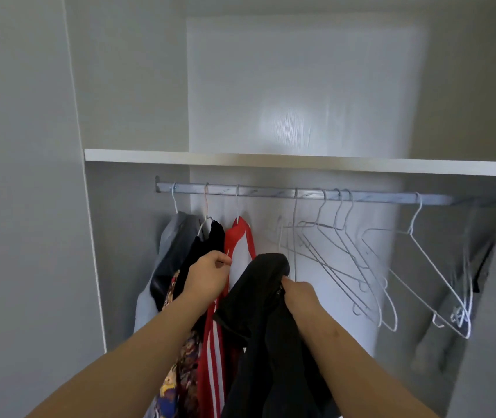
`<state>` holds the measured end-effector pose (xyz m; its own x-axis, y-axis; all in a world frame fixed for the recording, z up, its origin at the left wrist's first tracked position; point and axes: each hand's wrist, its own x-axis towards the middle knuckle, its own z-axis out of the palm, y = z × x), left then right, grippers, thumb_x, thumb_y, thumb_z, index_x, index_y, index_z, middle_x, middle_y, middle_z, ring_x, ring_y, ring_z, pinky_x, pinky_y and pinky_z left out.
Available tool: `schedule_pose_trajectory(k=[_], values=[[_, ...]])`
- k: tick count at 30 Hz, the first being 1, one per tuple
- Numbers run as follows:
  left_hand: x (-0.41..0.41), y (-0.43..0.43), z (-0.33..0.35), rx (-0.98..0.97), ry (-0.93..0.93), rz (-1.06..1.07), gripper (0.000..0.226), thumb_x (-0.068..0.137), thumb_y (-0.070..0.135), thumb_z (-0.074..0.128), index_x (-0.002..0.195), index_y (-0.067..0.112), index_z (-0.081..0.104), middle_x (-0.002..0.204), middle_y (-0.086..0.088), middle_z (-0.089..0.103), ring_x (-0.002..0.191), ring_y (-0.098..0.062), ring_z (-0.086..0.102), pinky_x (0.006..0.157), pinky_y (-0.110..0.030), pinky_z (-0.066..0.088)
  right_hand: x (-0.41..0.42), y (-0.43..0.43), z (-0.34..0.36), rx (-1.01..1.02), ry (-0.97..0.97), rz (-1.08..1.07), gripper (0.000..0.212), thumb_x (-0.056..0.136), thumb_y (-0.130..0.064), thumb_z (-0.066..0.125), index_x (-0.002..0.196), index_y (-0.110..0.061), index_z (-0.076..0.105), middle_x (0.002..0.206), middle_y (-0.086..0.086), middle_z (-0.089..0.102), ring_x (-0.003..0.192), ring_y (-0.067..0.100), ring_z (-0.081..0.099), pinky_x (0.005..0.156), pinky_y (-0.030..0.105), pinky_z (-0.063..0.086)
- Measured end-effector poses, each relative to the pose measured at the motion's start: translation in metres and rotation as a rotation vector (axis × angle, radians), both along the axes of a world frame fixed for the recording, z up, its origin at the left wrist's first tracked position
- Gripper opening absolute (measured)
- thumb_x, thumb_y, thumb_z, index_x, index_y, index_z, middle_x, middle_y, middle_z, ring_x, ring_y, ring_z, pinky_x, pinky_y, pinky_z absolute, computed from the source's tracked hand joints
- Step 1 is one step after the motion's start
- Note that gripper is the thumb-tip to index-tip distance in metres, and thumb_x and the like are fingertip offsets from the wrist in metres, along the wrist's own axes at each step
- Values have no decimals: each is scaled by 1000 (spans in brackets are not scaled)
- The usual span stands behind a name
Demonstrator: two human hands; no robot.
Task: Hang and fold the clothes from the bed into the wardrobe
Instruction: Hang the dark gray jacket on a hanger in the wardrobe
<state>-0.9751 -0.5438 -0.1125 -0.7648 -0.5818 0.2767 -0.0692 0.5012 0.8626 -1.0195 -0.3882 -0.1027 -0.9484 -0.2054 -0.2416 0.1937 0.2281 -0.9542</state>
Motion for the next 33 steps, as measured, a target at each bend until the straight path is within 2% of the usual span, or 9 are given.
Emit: schedule_pose_trajectory(k=[3, 5, 8, 11, 14, 16, 22, 27, 33], values=[[-39, -28, 11, -126, -20, -43, 22, 91, 12, 47, 102, 21, 64, 105, 2, 64, 95, -14, 59, 78, -24, 46, -30, -18, 14, 34, 94, -23, 34, 99, -22, 42, 66, -13, 43, 64, 3, 43, 55, 10, 40, 43, 18, 30], [-61, -39, 13, -287, -77, -82, 26, 92, 11, 46, 110, 18, 63, 114, -1, 60, 101, -18, 58, 84, -27, 47, -45, -26, 23, 45, 165, -21, 38, 99, -22, 41, 62, -16, 40, 62, 1, 41, 53, 9, 38, 38, 14, 30], [-90, -51, 14, -463, -133, -106, 27, 90, 12, 48, 110, 18, 66, 121, -6, 54, 106, -23, 56, 85, -28, 46, -60, -33, 38, 6, 197, -54, 39, 97, -20, 44, 59, -13, 38, 58, 3, 39, 52, 12, 37, 41, 20, 29], [-116, -64, 20, -434, -106, -118, 29, 88, 8, 48, 107, 16, 68, 120, -6, 57, 104, -23, 58, 85, -30, 48, -78, -43, 53, 11, 269, -85, 41, 97, -22, 43, 58, -12, 36, 58, 3, 39, 51, 14, 38, 47, 24, 27], [-132, -75, 28, -407, -88, -159, 32, 86, 2, 46, 105, 13, 69, 115, -8, 62, 99, -23, 60, 79, -28, 48, -95, -56, 62, 21, 327, -108, 41, 97, -23, 43, 58, -11, 38, 59, 4, 42, 53, 15, 40, 49, 25, 29], [-139, -81, 30, -372, -68, -170, 33, 85, -1, 45, 105, 12, 69, 113, -8, 64, 100, -23, 60, 81, -28, 47, -107, -67, 64, 35, 349, -126, 41, 97, -22, 42, 58, -11, 39, 58, 4, 42, 53, 15, 40, 49, 26, 29], [-151, -95, 18, -297, -62, -186, 27, 88, 3, 48, 102, 14, 67, 116, -6, 61, 102, -21, 59, 88, -30, 48, -139, -94, 45, 97, 357, -133, 37, 98, -21, 41, 62, -12, 43, 60, 3, 46, 53, 13, 44, 47, 24, 29], [-155, -103, 1, -278, -88, -240, 21, 89, 10, 54, 105, 16, 66, 120, -5, 55, 104, -19, 57, 93, -30, 47, -156, -106, 23, 200, 395, -119, 39, 98, -20, 40, 60, -14, 39, 57, 0, 41, 51, 10, 39, 45, 21, 25], [-155, -109, -12, -221, -75, -227, 21, 89, 13, 56, 109, 17, 62, 119, -3, 54, 98, -14, 58, 82, -21, 45, -159, -114, -2, 164, 386, -101, 35, 99, -22, 39, 65, -16, 40, 63, -1, 44, 55, 9, 41, 48, 21, 28]])
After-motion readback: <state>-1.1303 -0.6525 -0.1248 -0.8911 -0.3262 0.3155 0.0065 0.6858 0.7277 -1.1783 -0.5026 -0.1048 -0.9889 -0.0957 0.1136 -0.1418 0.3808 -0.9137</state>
